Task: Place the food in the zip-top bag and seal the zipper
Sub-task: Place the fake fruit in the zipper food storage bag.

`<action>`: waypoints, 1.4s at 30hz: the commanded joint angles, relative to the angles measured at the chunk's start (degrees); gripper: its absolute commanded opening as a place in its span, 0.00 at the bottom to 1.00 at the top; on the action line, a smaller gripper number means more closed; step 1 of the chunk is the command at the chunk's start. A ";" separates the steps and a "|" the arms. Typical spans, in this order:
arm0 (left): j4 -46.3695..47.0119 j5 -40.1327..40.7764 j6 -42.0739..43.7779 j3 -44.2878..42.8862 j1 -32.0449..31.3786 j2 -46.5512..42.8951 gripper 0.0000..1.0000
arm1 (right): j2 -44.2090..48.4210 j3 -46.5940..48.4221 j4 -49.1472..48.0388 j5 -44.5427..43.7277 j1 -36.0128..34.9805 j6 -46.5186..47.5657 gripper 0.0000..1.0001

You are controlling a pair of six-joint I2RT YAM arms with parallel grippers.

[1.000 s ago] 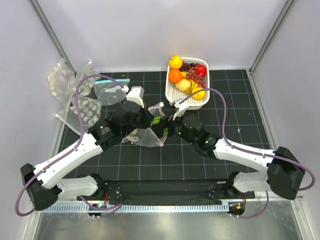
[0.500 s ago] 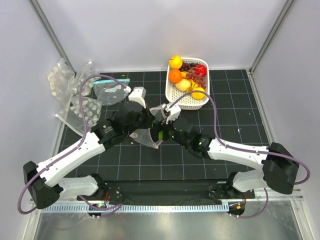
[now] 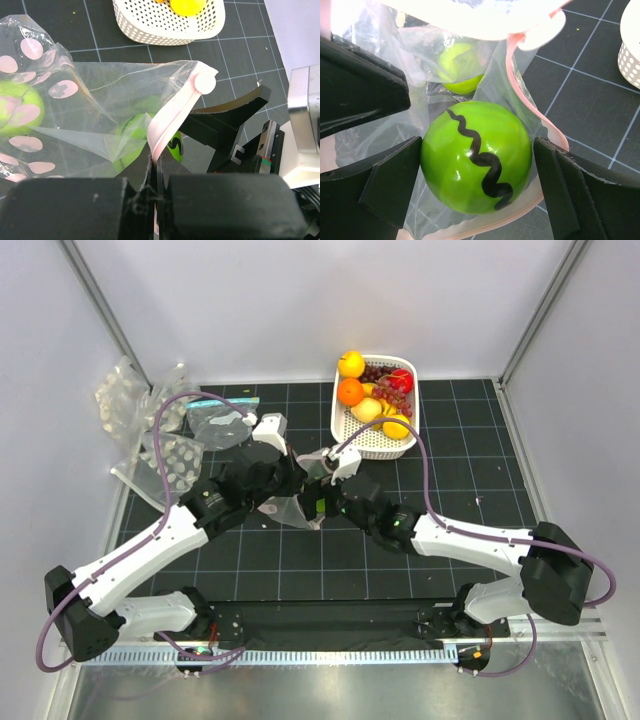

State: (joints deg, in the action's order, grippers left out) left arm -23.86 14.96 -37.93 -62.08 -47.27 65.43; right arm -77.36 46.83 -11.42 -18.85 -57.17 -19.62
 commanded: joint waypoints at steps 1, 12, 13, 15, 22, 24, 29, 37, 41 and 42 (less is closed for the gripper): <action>2.77 -0.55 -0.56 -0.40 0.33 -1.27 0.00 | 2.91 1.86 -0.62 -2.15 -0.14 0.37 0.99; 2.68 -0.64 -0.65 -0.49 0.86 -0.30 0.00 | 7.93 0.28 -0.71 -2.77 -0.14 0.81 1.00; 2.59 -0.72 -0.65 -0.49 0.95 -0.21 0.00 | 8.19 0.28 -0.71 -2.86 -0.14 0.81 1.00; 2.59 -0.72 -0.74 -0.49 1.12 -0.13 0.00 | 8.72 0.02 -0.62 -3.47 -0.14 0.72 0.99; 2.85 -0.29 -1.18 0.21 1.30 -1.00 0.00 | 10.30 0.02 1.49 -7.86 -0.14 -0.42 0.96; 3.64 1.03 -1.44 0.91 1.30 -1.27 0.00 | 10.91 -0.24 1.14 -8.30 -0.14 -0.42 0.96; 3.73 0.42 -2.06 1.00 1.30 -0.92 0.00 | 12.41 -0.42 1.66 -9.10 -0.14 -0.07 0.96; 3.99 1.12 -2.15 1.35 1.30 -1.18 0.00 | 13.47 -0.77 1.58 -9.71 -0.14 -0.42 0.96; 3.99 1.74 -2.15 1.53 1.30 -1.70 0.00 | 13.20 -0.60 2.10 -11.03 -0.14 -0.42 0.96; 3.91 2.26 -2.15 1.61 1.30 -1.88 0.00 | 13.20 -0.51 2.19 -11.29 -0.14 -0.51 0.96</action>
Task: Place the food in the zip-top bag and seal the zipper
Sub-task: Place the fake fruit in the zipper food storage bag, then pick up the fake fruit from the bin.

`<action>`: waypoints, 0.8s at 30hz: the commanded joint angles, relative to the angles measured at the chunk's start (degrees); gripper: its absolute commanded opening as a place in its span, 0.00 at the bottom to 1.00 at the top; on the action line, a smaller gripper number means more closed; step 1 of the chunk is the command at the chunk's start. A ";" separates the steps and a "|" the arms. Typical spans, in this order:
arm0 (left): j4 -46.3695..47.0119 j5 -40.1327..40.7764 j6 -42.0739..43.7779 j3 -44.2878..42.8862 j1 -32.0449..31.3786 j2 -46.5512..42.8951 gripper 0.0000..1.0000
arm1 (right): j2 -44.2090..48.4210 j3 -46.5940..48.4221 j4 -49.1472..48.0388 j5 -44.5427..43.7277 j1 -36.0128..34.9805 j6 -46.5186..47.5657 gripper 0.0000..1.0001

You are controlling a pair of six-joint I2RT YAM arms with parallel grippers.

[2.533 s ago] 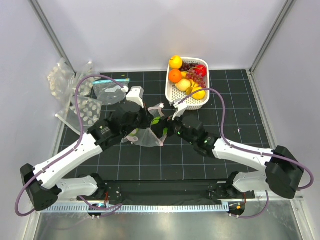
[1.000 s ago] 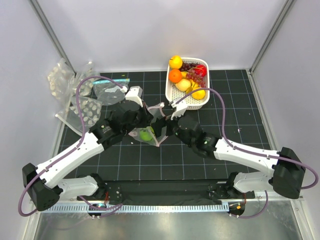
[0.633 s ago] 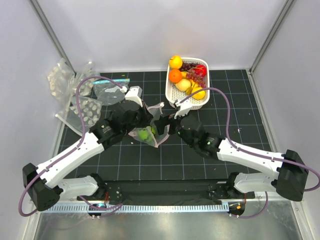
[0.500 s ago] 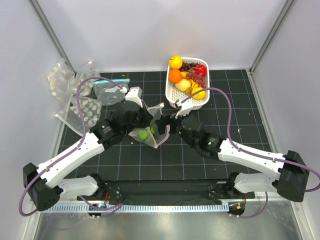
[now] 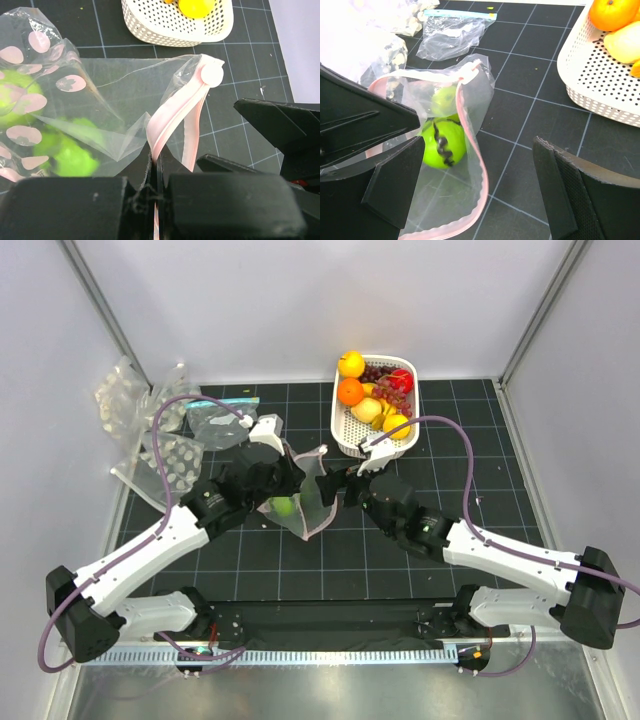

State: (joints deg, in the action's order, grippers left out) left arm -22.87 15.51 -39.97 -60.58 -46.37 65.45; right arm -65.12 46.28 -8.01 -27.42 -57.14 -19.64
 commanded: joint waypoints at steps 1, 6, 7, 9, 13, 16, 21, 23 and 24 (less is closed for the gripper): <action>3.01 2.50 -0.03 0.19 0.40 -2.17 0.00 | 0.79 0.04 -1.04 -3.07 -0.16 -0.58 0.95; 2.84 5.23 0.15 0.72 0.40 -2.78 0.00 | 0.61 0.30 -0.69 -3.69 -0.16 -0.66 0.93; 2.83 5.58 0.15 0.81 0.40 -2.78 0.00 | 0.70 0.21 -0.69 -3.69 -0.16 -0.66 0.93; 2.83 5.94 0.15 0.81 0.40 -2.96 0.00 | 0.61 0.30 -0.60 -3.69 -0.16 -0.75 0.93; 2.83 5.85 -0.02 0.99 0.40 -3.22 0.00 | 0.44 0.30 -0.60 -3.69 -0.16 -0.66 0.93; 3.01 5.76 -0.11 1.07 0.31 -3.31 0.00 | 0.35 0.30 -0.78 -3.78 -0.16 -0.75 0.93; 3.01 5.67 -0.11 1.08 0.32 -3.22 0.00 | 0.17 0.30 -0.95 -3.78 -0.16 -0.66 0.93; 3.01 5.94 -0.03 1.16 0.40 -3.49 0.00 | 0.00 0.30 -1.04 -3.78 -0.16 -0.66 0.93; 3.10 6.02 -0.11 1.25 0.40 -3.49 0.00 | -0.18 0.30 -1.04 -3.78 -0.16 -0.66 0.93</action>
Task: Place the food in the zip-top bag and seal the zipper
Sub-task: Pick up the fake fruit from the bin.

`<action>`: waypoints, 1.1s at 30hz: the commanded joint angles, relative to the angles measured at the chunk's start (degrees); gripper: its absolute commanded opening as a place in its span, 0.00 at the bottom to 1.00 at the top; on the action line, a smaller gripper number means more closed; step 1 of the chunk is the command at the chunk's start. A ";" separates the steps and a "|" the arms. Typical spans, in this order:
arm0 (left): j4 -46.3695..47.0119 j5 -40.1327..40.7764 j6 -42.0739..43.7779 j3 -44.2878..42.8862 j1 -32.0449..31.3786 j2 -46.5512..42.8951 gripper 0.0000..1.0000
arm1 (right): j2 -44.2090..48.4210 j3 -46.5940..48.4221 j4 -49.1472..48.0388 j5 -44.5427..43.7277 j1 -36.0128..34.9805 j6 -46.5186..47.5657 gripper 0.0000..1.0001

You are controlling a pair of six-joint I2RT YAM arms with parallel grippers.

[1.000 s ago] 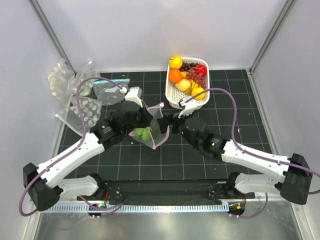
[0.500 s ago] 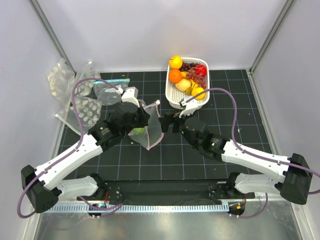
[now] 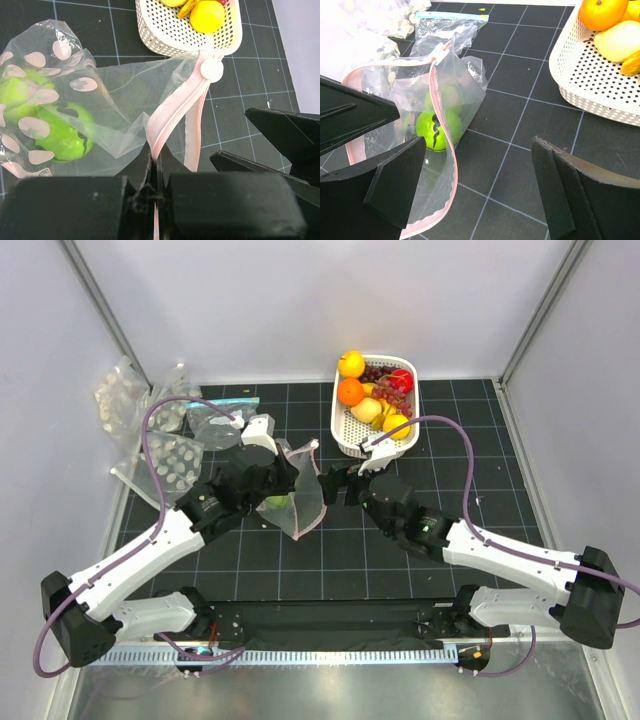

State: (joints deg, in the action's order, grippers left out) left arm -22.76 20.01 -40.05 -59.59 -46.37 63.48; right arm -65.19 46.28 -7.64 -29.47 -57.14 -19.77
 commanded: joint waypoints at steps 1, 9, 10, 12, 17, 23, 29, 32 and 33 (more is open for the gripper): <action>3.08 1.44 -0.03 0.27 0.40 -1.52 0.00 | -0.29 0.39 -1.50 -1.73 -0.07 -0.62 0.93; 3.08 1.79 0.15 0.44 0.40 -1.78 0.00 | 0.59 0.30 -1.15 -2.25 -0.16 -0.45 0.93; 3.08 1.79 0.15 0.44 0.32 -1.87 0.00 | 0.85 0.13 -1.15 -2.43 -0.16 -0.36 0.93; 3.16 1.87 0.15 0.71 0.40 -2.13 0.00 | 1.38 -0.05 -1.15 -2.95 -0.16 -0.10 0.93; 3.69 2.23 0.41 0.88 0.40 -1.61 0.00 | 1.38 -0.14 -1.33 -3.40 -0.07 0.35 0.93; 4.22 2.14 0.94 1.23 0.31 -1.96 0.00 | 1.91 -0.14 -1.15 -3.13 -0.16 0.26 0.93; 5.01 3.02 1.47 2.02 0.32 -3.71 0.00 | 1.65 -0.23 -1.41 -4.98 -0.16 1.13 0.93; 5.36 3.37 1.29 2.64 0.40 -4.86 0.00 | 1.12 0.12 -1.15 -5.51 -0.16 1.49 0.93; 5.27 3.28 1.38 2.64 0.40 -4.95 0.00 | 1.12 0.21 -1.15 -5.51 -0.16 1.49 0.93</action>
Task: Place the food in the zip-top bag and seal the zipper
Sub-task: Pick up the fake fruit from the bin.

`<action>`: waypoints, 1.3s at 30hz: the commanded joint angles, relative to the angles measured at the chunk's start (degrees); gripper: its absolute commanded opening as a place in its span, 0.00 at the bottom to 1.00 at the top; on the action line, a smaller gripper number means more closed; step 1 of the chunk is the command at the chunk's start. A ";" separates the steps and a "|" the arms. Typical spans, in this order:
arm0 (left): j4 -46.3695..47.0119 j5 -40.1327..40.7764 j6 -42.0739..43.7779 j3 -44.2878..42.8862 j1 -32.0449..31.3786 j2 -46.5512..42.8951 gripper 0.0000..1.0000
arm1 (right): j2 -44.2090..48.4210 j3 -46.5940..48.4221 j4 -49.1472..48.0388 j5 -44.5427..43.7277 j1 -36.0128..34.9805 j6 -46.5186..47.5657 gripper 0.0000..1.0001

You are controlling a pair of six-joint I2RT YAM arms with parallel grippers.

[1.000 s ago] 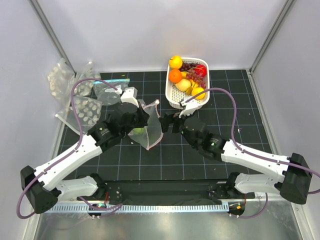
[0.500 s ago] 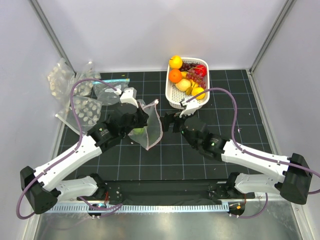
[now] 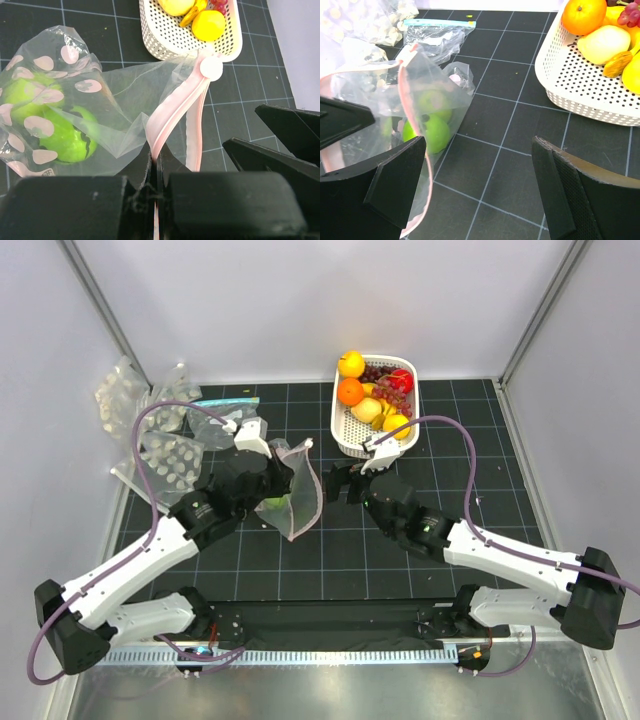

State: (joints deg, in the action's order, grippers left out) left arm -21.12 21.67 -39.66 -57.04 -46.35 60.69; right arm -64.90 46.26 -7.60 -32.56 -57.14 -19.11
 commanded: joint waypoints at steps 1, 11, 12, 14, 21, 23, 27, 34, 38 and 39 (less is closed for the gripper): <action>3.90 1.53 0.99 0.17 0.38 -2.24 0.00 | 0.92 0.32 -1.19 -2.34 -0.07 0.75 0.93; 4.60 0.39 2.39 0.35 0.38 -1.71 0.00 | 2.06 -0.12 -1.11 -1.98 -0.16 0.66 0.93; 4.69 0.39 2.48 0.26 0.38 -1.71 0.00 | 2.06 -0.20 -1.11 -1.99 -0.16 0.57 0.93; 4.60 0.48 2.48 0.35 0.38 -1.62 0.00 | 2.24 -0.21 -1.11 -1.99 -0.16 0.66 0.93; 4.51 4.34 0.90 1.31 0.38 -3.20 0.00 | 2.15 -0.21 -1.02 -2.60 -0.16 0.92 0.93; 4.43 4.34 0.81 1.31 0.38 -3.47 0.00 | 2.15 -0.12 -0.93 -2.60 -0.16 1.01 0.93; 4.51 4.34 0.72 1.31 0.38 -3.12 0.00 | 2.15 -0.12 -0.93 -2.78 -0.07 1.01 0.93; 4.43 2.94 0.90 0.87 0.29 -2.33 0.00 | 2.15 -0.12 -0.76 -2.86 0.72 1.01 0.92; 4.51 3.73 0.90 1.05 0.38 -1.98 0.00 | 3.38 0.23 0.74 -0.94 2.99 0.22 0.91; 4.43 3.56 0.81 1.05 0.38 -1.89 0.00 | 4.25 0.15 1.44 -0.41 3.87 0.04 0.90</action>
State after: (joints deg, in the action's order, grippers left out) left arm -19.53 24.43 -38.59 -55.66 -46.37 58.65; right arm -63.75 46.17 -6.57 -33.01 -55.27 -18.37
